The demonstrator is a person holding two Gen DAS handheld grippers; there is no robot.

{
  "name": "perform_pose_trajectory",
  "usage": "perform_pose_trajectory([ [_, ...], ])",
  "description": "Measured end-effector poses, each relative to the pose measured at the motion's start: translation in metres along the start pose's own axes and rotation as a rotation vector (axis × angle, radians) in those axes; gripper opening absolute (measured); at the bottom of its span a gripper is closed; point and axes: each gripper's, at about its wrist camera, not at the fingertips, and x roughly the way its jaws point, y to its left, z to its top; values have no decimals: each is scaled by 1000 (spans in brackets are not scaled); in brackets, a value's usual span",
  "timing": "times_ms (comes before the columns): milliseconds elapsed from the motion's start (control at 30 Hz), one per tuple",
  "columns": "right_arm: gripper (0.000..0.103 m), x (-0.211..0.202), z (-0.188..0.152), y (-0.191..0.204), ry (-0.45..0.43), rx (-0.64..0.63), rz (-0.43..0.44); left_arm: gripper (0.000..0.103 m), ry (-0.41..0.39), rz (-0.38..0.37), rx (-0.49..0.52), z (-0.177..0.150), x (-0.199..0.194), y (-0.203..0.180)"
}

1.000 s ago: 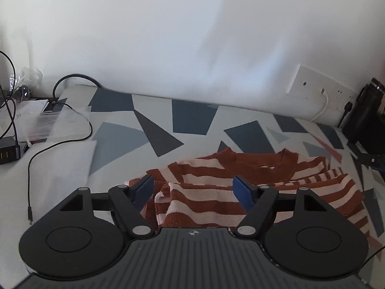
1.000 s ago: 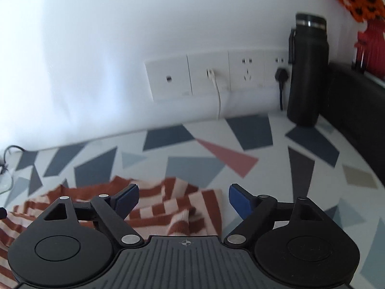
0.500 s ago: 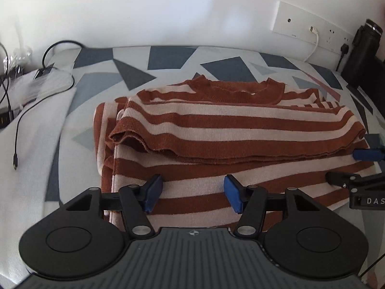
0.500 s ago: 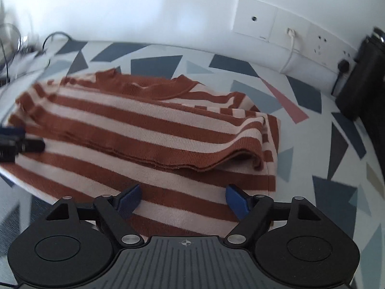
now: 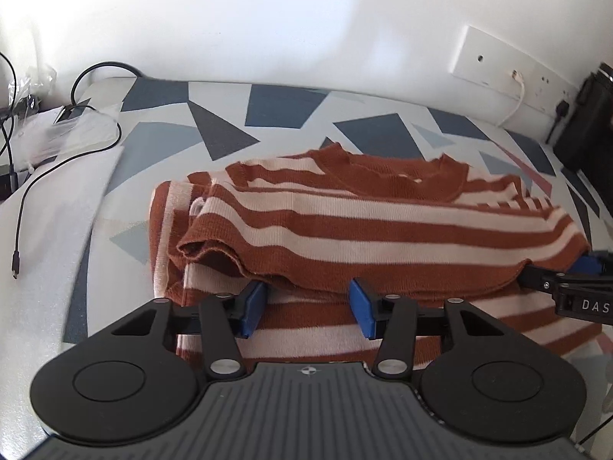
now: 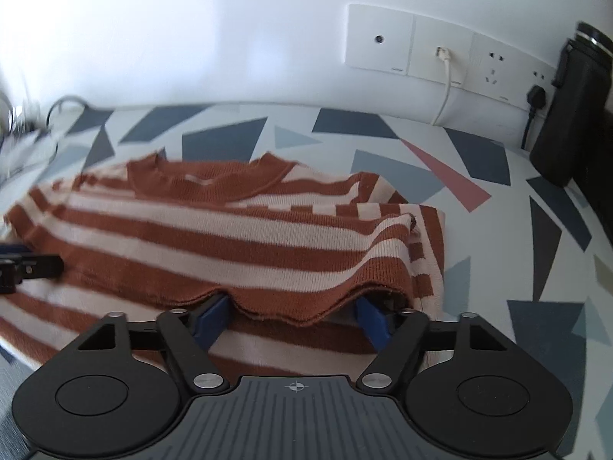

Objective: Fold clothes
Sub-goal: 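Withdraw both open grippers from the folded striped top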

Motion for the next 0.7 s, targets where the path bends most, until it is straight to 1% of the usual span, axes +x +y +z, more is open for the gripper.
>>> perform_pose_trajectory([
  [100, 66, 9, 11, -4, 8, 28, 16, 49, -5, -1, 8, 11, 7, 2],
  [133, 65, 13, 15, -5, 7, 34, 23, 42, 3, -15, -23, 18, 10, 6],
  [167, 53, 16, 21, -5, 4, 40, 36, 25, 13, -32, -63, 25, 14, 10],
  [200, 40, 19, 29, -6, 2, 46, 61, 18, 24, -50, -102, 32, 17, 15],
  [233, 12, 23, 37, -7, 2, 54, 85, 17, 24, -73, -156, 40, 19, 22],
  [267, 10, 26, 46, -9, -9, 72, 91, 17, 22, -99, -214, 49, 22, 29],
  [300, 10, 28, 55, -11, -30, 95, 89, 17, -15, -94, -238, 59, 22, 34],
  [333, 11, 30, 63, -14, -58, 122, 71, 17, -62, -81, -253, 68, 21, 38],
  [367, 20, 31, 69, -17, -92, 151, 42, 27, -123, -50, -262, 77, 19, 42],
  [400, 29, 32, 76, -21, -127, 180, 14, 40, -161, -14, -270, 82, 16, 45],
  [433, 50, 33, 82, -24, -161, 209, -15, 72, -191, 22, -279, 86, 13, 49],
  [467, 68, 34, 89, -28, -195, 238, -43, 82, -222, 58, -288, 91, 10, 52],
  [500, 72, 35, 93, -30, -204, 250, -50, 82, -245, 67, -276, 91, 7, 55],
  [533, 72, 35, 95, -32, -195, 244, -38, 82, -240, 77, -241, 87, 5, 55],
  [567, 72, 34, 93, -32, -189, 231, -31, 82, -228, 89, -203, 83, 5, 55],
  [633, 72, 31, 84, -31, -170, 187, -59, 82, -204, 113, -125, 73, 3, 54],
  [667, 72, 30, 79, -30, -159, 163, -77, 82, -177, 112, -96, 66, 4, 55],
  [700, 72, 30, 73, -31, -143, 146, -92, 82, -154, 103, -89, 59, 4, 56],
])
